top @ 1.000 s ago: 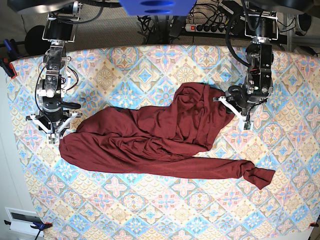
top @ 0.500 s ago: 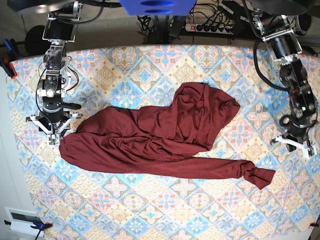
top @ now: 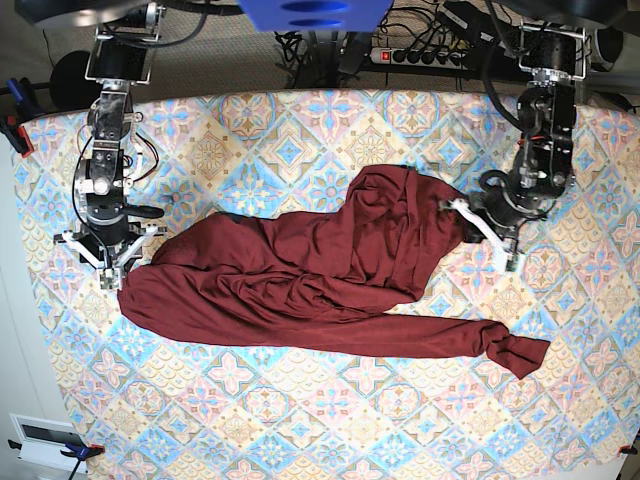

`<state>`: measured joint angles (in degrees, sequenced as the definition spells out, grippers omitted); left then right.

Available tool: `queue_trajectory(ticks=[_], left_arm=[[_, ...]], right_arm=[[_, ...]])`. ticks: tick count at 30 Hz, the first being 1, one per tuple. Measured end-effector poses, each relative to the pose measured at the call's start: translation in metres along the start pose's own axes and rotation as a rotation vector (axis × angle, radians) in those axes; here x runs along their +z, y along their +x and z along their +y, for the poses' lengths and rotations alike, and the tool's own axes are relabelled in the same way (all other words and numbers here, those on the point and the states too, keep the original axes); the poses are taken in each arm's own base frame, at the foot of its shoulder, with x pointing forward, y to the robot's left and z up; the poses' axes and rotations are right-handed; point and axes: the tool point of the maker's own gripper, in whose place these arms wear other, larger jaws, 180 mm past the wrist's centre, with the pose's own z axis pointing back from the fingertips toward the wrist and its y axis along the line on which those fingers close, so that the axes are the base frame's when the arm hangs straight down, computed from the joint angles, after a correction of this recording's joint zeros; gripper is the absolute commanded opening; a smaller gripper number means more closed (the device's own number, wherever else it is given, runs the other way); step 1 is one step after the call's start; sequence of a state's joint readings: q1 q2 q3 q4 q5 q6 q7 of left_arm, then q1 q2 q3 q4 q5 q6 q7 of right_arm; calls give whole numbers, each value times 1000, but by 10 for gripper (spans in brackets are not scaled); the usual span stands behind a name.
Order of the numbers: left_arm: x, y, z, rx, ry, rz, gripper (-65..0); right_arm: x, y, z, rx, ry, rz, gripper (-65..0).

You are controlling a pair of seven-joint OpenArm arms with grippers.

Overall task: Layout the t-shirt on the table in an organized manner, then fold the t-shirt properly
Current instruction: 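Release the sleeve and regrasp the shirt body with the left gripper, then drag the shirt body with the left gripper away from the right gripper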

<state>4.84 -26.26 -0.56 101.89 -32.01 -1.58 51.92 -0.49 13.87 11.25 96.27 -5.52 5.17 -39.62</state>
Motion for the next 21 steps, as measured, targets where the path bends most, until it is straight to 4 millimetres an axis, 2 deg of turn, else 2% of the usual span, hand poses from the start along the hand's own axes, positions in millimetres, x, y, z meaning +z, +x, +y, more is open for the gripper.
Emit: queue_trajectory(ticks=[3, 6, 10, 13, 17, 19, 21], left_arm=[[-3, -8, -10, -9, -22, 21, -485], [-5, -9, -3, -25, 10, 25, -416], [-20, -31, 6, -42, 53, 90, -380], [-28, -44, 9, -48, 69, 110, -380], [-39, -44, 25, -44, 118, 53, -394], [-39, -42, 28, -67, 135, 37, -454], [-40, -38, 31, -78, 151, 14, -550]], right_arm=[[0, 0, -1, 2, -3, 1, -471], [0, -1, -2, 2, -6, 2, -471], [0, -1, -1, 2, -1, 3, -471], [0, -1, -1, 2, -1, 2, -471], [0, 0, -1, 1, -2, 1, -471], [0, 1, -1, 1, -2, -2, -471], [0, 0, -2, 1, -5, 0, -471]])
